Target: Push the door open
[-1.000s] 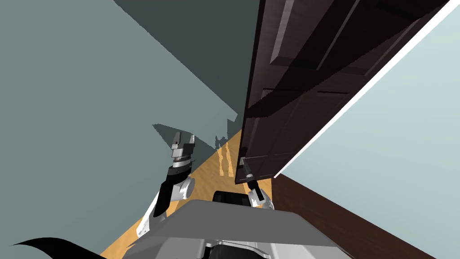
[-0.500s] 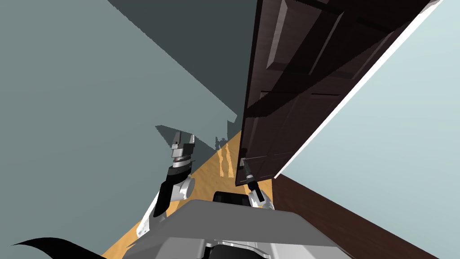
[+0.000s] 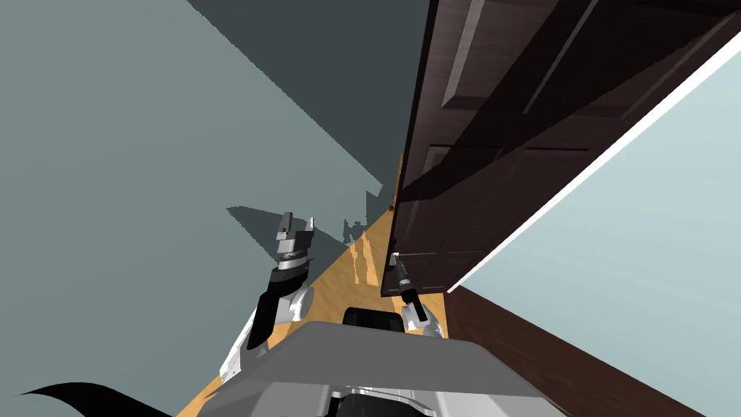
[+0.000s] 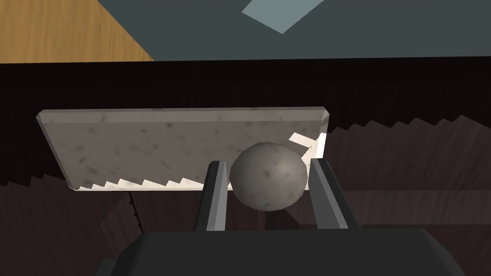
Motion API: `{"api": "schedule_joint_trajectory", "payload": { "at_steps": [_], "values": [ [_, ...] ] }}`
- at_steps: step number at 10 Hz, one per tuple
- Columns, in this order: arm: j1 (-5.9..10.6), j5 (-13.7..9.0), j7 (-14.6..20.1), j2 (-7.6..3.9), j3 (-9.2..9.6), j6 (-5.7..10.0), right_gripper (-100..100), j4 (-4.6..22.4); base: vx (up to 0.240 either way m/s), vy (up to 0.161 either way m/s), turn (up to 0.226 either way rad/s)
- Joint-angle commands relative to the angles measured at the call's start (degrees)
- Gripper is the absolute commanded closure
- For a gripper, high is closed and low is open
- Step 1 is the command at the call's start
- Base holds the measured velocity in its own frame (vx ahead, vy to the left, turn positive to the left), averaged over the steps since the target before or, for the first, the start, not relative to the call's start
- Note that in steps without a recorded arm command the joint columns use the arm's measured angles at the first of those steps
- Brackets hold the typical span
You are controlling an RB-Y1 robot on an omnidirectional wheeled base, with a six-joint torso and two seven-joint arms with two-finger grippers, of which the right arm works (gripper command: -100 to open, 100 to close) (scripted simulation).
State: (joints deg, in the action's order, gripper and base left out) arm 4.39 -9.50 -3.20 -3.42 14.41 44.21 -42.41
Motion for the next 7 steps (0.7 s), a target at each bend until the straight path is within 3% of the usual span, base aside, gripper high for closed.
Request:
{"api": "schedule_joint_trajectory", "payload": {
  "at_steps": [1,2,5,6,7],
  "values": [
    [0.46,-0.7,-0.4,-0.17,-1.9,0.06,100,0.4,0.185,0.148,-0.091],
    [0.46,-0.7,-0.4,-0.17,-1.9,0.06,100,0.4,0.145,0.106,-0.055],
    [1.06,-1.5,-1.0,0.43,-4.39,-0.2,100,0.9,0.169,0.119,-0.065],
    [0.33,-1.3,-1.0,0.38,-3.84,-0.82,100,0.3,0.077,0.037,-0.023],
    [0.5,-1.8,-1.3,-0.06,-4.99,-0.8,100,0.3,0.136,0.064,-0.038]
  ]
}}
